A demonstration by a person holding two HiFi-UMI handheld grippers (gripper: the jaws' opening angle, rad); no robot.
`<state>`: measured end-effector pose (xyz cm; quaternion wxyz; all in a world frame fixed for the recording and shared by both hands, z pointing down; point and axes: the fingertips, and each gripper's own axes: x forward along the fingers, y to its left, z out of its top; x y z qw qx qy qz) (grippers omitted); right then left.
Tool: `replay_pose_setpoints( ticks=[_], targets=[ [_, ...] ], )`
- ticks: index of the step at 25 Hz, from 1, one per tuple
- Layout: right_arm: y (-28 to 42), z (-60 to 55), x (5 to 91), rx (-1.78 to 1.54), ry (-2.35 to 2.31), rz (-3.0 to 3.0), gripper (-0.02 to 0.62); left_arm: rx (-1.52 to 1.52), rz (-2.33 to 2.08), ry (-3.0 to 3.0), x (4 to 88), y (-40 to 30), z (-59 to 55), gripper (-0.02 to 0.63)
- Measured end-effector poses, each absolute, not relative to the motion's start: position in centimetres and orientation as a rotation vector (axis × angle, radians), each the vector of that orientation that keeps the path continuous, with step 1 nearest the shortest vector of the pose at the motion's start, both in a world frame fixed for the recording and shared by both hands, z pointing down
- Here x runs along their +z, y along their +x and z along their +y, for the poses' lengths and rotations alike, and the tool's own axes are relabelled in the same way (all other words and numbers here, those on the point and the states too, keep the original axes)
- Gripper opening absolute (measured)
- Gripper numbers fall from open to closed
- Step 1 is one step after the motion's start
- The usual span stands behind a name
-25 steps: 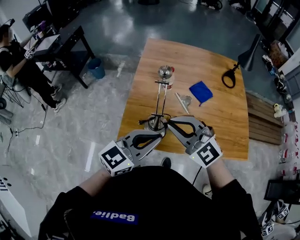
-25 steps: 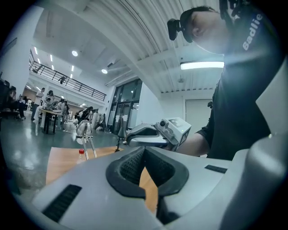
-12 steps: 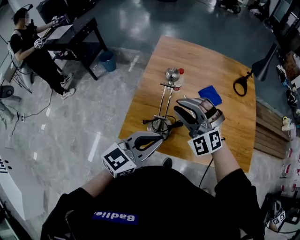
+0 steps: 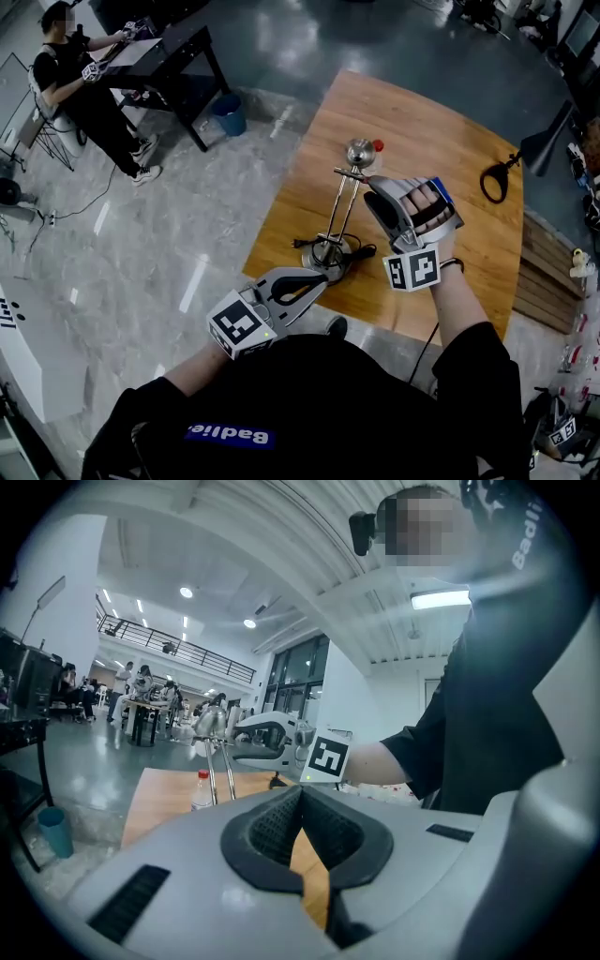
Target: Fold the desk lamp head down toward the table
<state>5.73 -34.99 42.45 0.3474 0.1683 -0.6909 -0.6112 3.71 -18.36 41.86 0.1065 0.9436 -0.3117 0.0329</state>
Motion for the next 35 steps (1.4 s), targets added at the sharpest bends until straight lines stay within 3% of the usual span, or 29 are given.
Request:
replay_pose_setpoints(
  ticks=[13, 17, 35],
  targets=[
    [3.4, -36.0, 43.3, -1.731, 0.381, -1.728, 0.179, 0.131, -0.958, 2.718, 43.1, 3.5, -18.4, 0.009],
    [3.0, -36.0, 43.6, -1.735, 0.38, -1.765, 0.133, 0.135, -0.963, 2.712, 43.4, 3.3, -18.4, 0.009],
    [3.2, -38.8, 46.1, -1.515, 0.449, -1.93, 0.102, 0.151, -0.95, 2.71, 43.7, 2.9, -18.7, 0.009]
  ],
)
